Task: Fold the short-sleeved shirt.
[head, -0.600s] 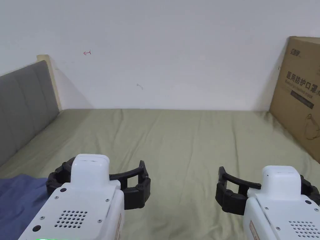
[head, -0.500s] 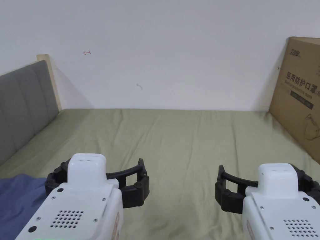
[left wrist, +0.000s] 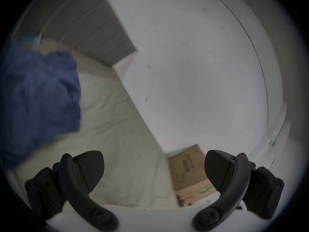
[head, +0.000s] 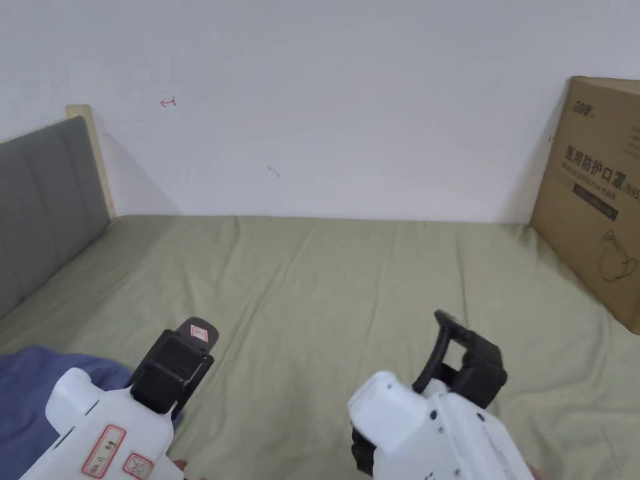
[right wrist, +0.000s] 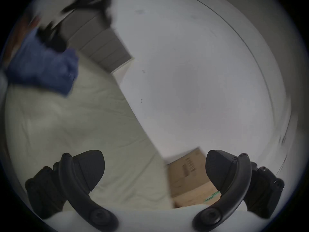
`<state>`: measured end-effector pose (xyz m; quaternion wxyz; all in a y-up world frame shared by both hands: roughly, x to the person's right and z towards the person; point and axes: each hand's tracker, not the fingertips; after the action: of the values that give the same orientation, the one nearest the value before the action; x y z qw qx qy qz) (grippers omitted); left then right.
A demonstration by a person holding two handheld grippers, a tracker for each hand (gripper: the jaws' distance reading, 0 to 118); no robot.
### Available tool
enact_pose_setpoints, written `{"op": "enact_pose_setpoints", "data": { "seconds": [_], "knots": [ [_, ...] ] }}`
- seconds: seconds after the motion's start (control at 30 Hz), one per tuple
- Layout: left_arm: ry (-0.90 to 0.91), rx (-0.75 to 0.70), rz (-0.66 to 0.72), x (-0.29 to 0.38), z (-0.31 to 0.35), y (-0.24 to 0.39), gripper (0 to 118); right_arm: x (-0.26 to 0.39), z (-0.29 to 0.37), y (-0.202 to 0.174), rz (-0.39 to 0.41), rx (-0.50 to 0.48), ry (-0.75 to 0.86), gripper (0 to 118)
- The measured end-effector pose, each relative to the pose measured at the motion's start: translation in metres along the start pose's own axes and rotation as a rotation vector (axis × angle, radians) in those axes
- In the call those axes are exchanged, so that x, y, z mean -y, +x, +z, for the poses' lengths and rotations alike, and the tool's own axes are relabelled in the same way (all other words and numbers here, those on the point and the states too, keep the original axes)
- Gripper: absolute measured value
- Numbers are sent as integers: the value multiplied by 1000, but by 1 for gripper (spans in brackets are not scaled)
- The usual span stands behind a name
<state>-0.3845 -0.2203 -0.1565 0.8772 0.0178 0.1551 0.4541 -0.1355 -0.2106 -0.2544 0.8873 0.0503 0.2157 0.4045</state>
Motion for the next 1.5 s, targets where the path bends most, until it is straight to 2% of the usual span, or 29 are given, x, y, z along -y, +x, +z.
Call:
{"op": "enact_pose_setpoints", "data": {
  "seconds": [0.07, 0.2, 0.23, 0.27, 0.3, 0.37, 0.47, 0.63, 0.8, 0.83, 0.87, 0.9, 0.93, 0.97, 1.0, 1.03, 1.07, 1.13, 1.27, 1.37, 1.5],
  "knots": [
    [22, -14, -198, -4, 2, 22, 118, -1, -4, 23, -271, -8, -35, 118],
    [130, -35, -694, 2, 5, 64, 118, 21, -6, 63, -822, -29, -73, 118],
    [147, -40, -804, 7, 7, 71, 118, 29, -7, 67, -901, -34, -81, 118],
    [163, -45, -899, 13, 8, 76, 118, 36, -6, 68, -941, -25, -88, 118],
    [173, -52, -980, 19, 9, 81, 118, 41, -5, 68, -957, -13, -98, 118],
    [190, -69, -1057, 27, 10, 81, 118, 47, -1, 67, -902, -32, -74, 118],
    [170, -36, -1031, 26, 10, 78, 118, 38, 2, 62, -798, 12, -82, 118],
    [128, -7, -977, 21, 8, 77, 118, 35, 4, 63, -824, 11, -58, 118],
    [101, -119, -1014, 19, 8, 83, 117, 36, 7, 71, -862, 28, -72, 115],
    [122, -117, -1009, 19, 11, 83, 107, 35, 8, 72, -862, 24, -67, 102],
    [143, -101, -1006, 19, 15, 85, 87, 35, 9, 72, -858, 34, -59, 79],
    [151, -95, -1009, 18, 16, 86, 59, 34, 8, 71, -846, 78, -68, 42],
    [162, -103, -1010, 17, 16, 88, 26, 35, 6, 72, -844, 133, -85, 10],
    [165, -101, -1014, 16, 17, 89, 14, 38, 7, 73, -863, 133, -75, 10],
    [169, -95, -1018, 16, 19, 90, 11, 40, 7, 77, -870, 99, -74, 10],
    [174, -73, -1015, 14, 21, 90, 3, 41, 6, 78, -869, 78, -81, 10],
    [173, -63, -1011, 12, 22, 90, 0, 41, 5, 77, -855, 83, -82, 6],
    [162, -37, -979, 10, 22, 89, 0, 40, 7, 74, -813, 111, -72, 1],
    [112, -42, -950, 10, 15, 87, 0, 38, 7, 75, -812, 80, -64, 0],
    [93, -38, -945, 11, 15, 86, 0, 33, 8, 73, -777, 88, -57, 0],
    [89, -48, -954, 7, 15, 84, 0, 26, 8, 70, -794, 69, -18, 0]
  ]
}}
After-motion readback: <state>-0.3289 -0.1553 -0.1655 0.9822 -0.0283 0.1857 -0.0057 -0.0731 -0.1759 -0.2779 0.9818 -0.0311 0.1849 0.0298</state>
